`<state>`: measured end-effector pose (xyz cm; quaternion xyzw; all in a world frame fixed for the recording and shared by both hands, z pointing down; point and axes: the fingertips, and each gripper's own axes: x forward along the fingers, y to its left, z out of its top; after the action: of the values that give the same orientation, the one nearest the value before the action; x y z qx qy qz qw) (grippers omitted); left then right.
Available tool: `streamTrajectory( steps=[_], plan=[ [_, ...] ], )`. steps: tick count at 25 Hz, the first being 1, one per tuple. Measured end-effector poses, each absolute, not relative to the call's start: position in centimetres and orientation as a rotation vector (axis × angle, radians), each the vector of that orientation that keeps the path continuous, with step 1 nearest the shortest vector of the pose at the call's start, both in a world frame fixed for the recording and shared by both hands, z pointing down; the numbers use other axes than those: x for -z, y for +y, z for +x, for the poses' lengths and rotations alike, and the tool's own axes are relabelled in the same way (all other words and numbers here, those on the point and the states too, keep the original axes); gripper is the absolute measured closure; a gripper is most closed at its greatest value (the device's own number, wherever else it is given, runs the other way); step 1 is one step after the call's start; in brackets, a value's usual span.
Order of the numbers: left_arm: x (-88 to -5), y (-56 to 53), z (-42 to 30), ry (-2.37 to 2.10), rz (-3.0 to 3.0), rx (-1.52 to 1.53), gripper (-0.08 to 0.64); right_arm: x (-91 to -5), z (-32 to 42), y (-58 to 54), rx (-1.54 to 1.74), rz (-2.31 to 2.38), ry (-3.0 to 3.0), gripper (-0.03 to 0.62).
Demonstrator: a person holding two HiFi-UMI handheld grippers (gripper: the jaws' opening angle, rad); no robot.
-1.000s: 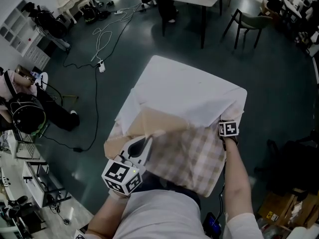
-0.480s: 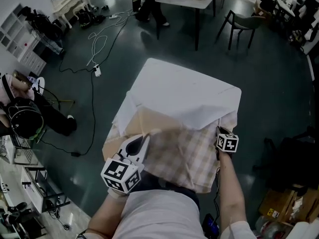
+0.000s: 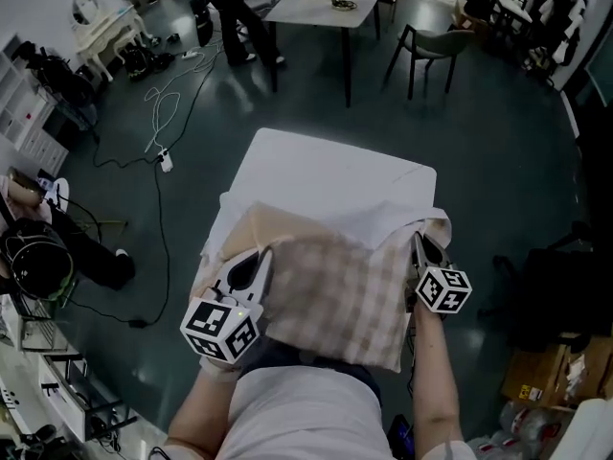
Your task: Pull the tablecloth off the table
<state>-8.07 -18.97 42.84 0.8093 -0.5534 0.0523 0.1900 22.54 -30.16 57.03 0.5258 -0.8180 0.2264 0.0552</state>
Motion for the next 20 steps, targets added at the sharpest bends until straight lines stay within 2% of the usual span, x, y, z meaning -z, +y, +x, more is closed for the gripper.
streamTrajectory(
  steps=[5, 9, 20],
  plan=[
    [-39.2, -21.2, -7.9, -1.572, 2.393, -0.127, 0.549, -47.1, 23.8, -29.4, -0.524, 1.748, -2.639, 0.568],
    [-34.5, -22.9, -7.3, -1.560, 2.483, 0.018, 0.549, -39.4, 24.8, -29.0, -0.346, 1.792, -2.737, 0.568],
    [-22.3, -26.1, -6.1, -1.563, 2.752, 0.231, 0.550, -23.1, 26.3, -26.9, 0.070, 1.896, -2.873, 0.568]
  ],
)
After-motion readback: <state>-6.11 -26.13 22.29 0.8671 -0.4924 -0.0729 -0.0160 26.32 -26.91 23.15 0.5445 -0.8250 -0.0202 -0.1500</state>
